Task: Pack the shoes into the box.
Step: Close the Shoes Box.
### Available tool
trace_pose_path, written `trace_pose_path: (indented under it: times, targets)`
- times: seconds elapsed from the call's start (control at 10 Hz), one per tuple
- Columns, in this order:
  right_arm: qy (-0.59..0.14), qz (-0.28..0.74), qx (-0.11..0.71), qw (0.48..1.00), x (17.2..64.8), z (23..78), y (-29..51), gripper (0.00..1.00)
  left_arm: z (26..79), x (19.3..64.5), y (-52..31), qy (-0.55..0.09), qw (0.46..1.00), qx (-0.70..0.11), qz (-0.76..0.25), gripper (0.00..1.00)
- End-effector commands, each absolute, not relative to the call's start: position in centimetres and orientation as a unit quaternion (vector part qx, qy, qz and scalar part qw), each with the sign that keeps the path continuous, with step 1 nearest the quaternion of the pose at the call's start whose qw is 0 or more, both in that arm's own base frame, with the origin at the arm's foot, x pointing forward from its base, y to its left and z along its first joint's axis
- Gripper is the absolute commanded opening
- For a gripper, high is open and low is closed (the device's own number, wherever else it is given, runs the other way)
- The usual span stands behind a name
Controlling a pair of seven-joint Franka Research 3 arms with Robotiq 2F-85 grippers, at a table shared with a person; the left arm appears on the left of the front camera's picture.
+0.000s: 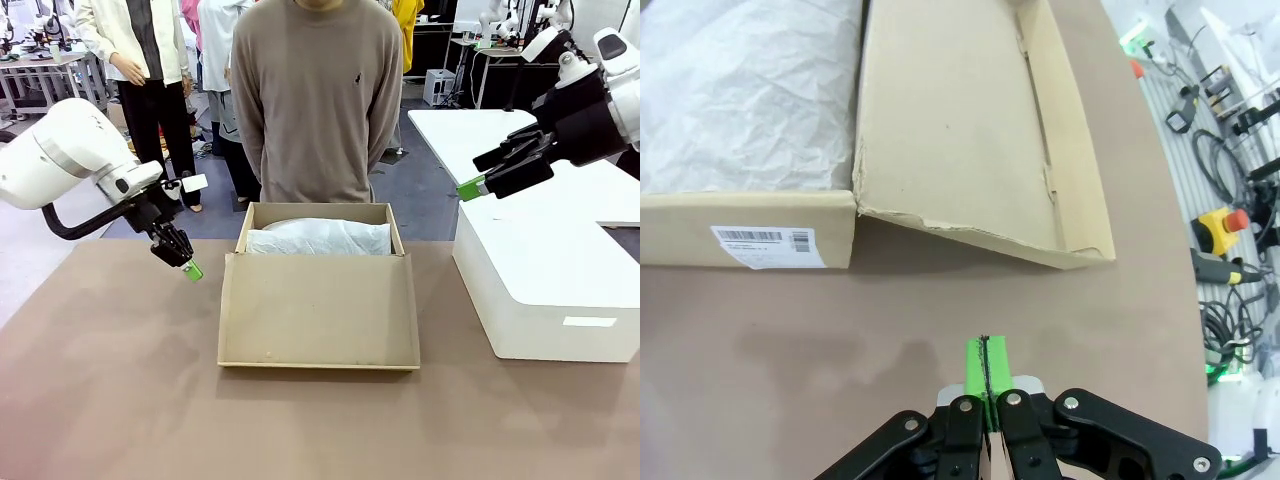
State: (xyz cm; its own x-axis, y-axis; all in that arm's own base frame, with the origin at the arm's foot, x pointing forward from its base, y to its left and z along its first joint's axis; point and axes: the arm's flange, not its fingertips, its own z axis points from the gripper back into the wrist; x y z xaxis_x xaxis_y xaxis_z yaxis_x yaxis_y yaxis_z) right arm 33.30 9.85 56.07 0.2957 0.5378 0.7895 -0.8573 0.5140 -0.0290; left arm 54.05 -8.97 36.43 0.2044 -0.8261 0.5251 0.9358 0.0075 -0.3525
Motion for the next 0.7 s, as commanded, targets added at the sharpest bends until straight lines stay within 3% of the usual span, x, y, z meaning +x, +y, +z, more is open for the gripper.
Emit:
trace_pose_path:
  times: [0.0, 0.6]
  targets:
    - [-0.393, 0.453, 0.211, 0.772, 33.5, 56.1, 9.8, 1.00, 35.2, 55.4, -9.4, -0.082, 0.705, -0.348, -0.613, 0.00]
    - [-0.393, 0.453, 0.211, 0.772, 33.5, 56.1, 9.8, 1.00, 31.8, 56.4, -10.4, -0.077, 0.704, -0.385, -0.592, 0.00]
